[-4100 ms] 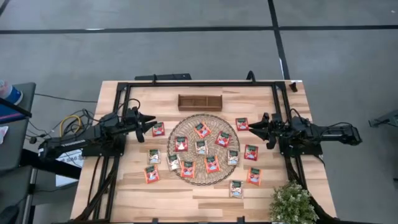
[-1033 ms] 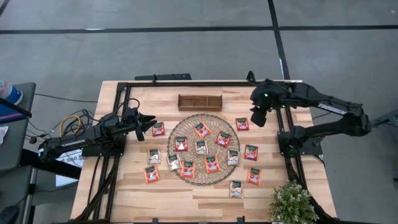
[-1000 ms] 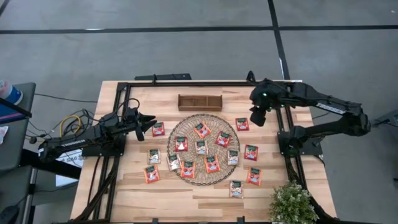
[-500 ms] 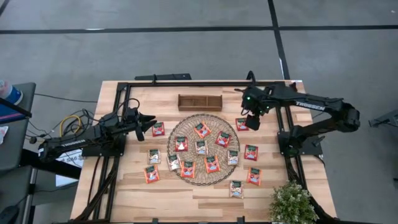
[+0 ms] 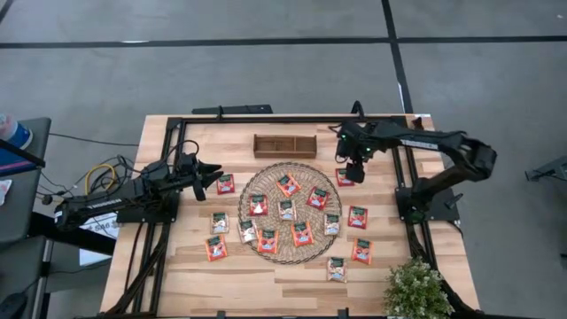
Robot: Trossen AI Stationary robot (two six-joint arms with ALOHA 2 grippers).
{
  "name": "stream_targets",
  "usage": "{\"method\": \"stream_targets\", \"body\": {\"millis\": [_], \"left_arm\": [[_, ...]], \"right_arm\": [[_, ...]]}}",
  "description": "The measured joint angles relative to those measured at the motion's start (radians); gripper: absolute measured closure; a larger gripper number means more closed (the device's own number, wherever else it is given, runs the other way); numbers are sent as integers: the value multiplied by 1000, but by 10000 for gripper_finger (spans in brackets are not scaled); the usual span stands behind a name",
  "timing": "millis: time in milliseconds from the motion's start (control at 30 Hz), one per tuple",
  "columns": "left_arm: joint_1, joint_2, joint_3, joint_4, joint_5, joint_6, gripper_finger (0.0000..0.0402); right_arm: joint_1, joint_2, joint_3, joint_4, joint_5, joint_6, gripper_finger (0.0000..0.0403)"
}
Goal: Pick & Place Tea
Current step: Put the red tea bag into the right section of the wooden organizer
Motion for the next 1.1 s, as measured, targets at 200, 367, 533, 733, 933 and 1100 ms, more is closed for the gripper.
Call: {"method": "stream_targets", "body": {"millis": [200, 367, 533, 733, 933, 1100], "left_arm": [[0, 0, 0, 0, 0, -3, 256], [0, 0, 0, 0, 0, -3, 256], [0, 0, 0, 0, 0, -3, 256], [0, 0, 0, 0, 0, -3, 256], [0, 0, 0, 1, 0, -5, 256], [0, 0, 0, 1, 0, -5, 256]], "right_arm": [[1, 119, 0, 43, -13, -68, 173], [1, 180, 1, 61, -13, -98, 172], [1, 220, 2, 79, -13, -98, 172], [0, 234, 11, 104, -13, -106, 176], [-14, 227, 12, 103, -14, -108, 179], [-23, 227, 12, 111, -14, -121, 180]]}}
